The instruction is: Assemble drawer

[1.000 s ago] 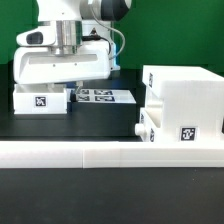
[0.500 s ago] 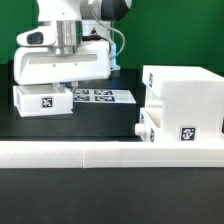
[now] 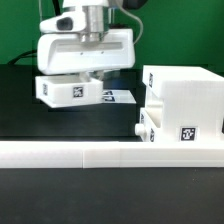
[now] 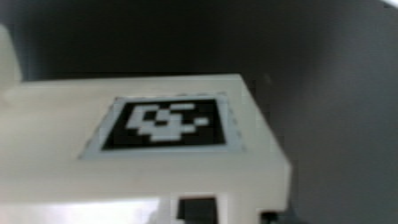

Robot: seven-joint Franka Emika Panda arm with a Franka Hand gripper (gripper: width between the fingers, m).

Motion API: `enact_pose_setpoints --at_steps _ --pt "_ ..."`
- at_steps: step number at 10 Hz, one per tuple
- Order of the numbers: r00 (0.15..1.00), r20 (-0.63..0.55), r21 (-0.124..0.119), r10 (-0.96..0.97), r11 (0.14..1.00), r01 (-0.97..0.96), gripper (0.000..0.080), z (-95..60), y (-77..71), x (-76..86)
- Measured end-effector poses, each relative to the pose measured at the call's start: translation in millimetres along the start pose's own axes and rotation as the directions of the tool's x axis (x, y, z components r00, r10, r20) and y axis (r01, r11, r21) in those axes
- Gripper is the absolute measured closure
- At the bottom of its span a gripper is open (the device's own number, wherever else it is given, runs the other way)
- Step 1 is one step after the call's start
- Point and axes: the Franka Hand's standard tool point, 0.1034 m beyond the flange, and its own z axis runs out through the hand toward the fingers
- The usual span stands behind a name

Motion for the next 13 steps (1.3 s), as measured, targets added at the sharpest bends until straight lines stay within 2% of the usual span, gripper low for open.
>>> enact_pose_setpoints --at_steps 1,3,6,7,8,11,13 --pt "0.999 -0.008 0.001 -0.044 0.999 0.044 0.0758 -10.0 -8.3 23.3" --pt "0.994 0.001 0.014 -0.109 0.994 0.109 0.0758 -16.4 -18.1 49.2" --pt "0.986 0.003 0.015 -0.168 0.986 0.168 0.0758 -13.4 -17.2 44.3" --pt "0.959 0.008 0.017 -0.282 0.959 0.282 0.0758 -12.2 -15.1 42.9" --pt "0.923 0.019 0.032 -0.383 0.923 0.383 0.0758 -9.3 -7.2 42.2" --pt "0.787 0.033 0.039 -0.616 0.788 0.615 0.0758 -8.4 2.3 54.0" --pt "0.704 0.032 0.043 -0.709 0.705 0.708 0.0758 -8.0 5.6 51.2"
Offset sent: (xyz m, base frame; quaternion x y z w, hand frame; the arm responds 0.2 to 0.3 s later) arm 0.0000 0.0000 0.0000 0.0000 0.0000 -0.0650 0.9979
